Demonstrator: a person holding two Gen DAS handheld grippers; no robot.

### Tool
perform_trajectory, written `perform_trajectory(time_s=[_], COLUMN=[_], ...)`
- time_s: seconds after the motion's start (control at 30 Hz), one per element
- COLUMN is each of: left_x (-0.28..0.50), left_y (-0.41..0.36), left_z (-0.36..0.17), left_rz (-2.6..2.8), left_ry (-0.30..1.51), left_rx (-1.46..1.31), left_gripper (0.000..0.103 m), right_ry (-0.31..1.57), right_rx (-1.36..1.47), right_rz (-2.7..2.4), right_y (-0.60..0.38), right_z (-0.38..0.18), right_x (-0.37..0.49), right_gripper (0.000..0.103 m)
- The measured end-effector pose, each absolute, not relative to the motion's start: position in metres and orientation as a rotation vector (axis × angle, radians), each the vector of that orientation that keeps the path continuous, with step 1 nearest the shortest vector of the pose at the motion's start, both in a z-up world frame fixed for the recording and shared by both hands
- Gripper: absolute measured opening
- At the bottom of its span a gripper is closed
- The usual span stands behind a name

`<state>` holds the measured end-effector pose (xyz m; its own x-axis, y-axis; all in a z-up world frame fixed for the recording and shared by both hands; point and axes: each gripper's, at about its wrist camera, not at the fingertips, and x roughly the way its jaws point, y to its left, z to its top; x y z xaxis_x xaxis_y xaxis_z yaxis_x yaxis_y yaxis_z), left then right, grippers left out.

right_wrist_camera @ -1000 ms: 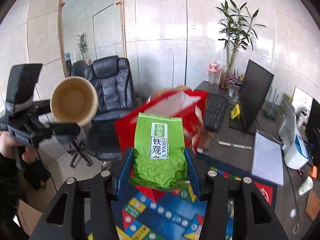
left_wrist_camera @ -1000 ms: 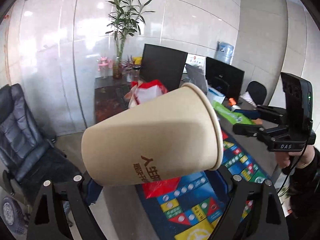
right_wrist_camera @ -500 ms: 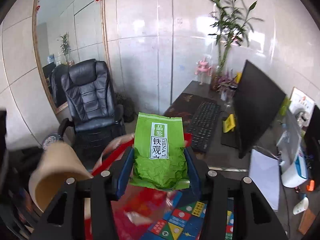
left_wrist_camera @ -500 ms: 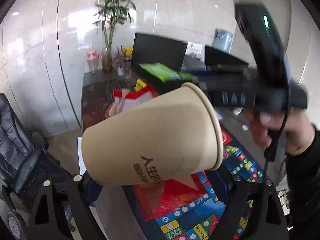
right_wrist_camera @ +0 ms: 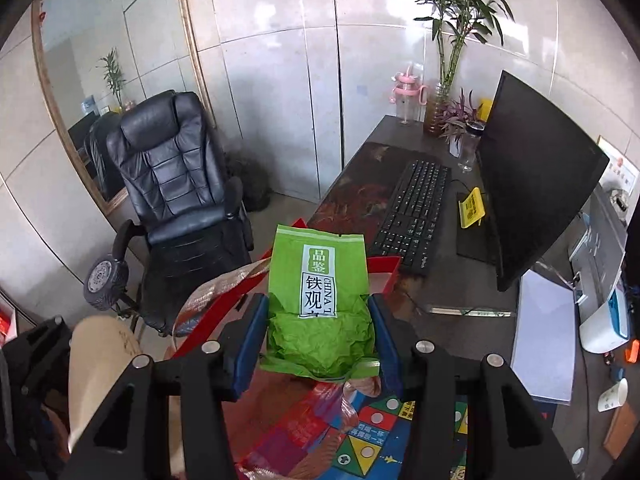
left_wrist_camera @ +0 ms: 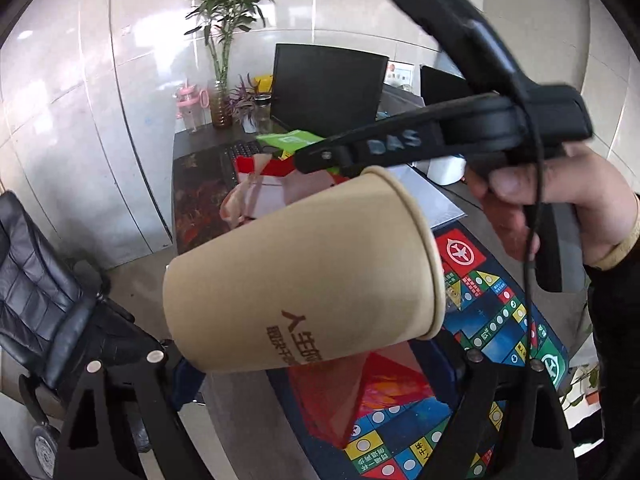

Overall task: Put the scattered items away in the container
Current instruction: 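Release the green packet into the red bag with the right tool while the left holds the cup above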

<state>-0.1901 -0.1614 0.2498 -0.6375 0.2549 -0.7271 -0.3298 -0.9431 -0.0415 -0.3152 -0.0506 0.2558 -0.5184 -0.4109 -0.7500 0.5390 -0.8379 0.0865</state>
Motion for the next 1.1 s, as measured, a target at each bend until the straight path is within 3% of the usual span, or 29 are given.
perform_trajectory(time_s=[0.43,1.1], left_x=[-0.198,-0.195], left_y=[-0.142,-0.145], left_z=[0.248,0.249], left_rz=[2.549,2.54], left_ry=[0.271,0.263], left_rx=[-1.146,-1.159], left_gripper=[0.092,0.098], right_ry=[0.277,0.272], right_rx=[1.218,1.218], right_rz=[-2.254,-2.27], right_y=[-0.066,-0.063], right_z=[0.236,0.239], right_x=[-0.33,-0.328], right_gripper=[0.055,0.062])
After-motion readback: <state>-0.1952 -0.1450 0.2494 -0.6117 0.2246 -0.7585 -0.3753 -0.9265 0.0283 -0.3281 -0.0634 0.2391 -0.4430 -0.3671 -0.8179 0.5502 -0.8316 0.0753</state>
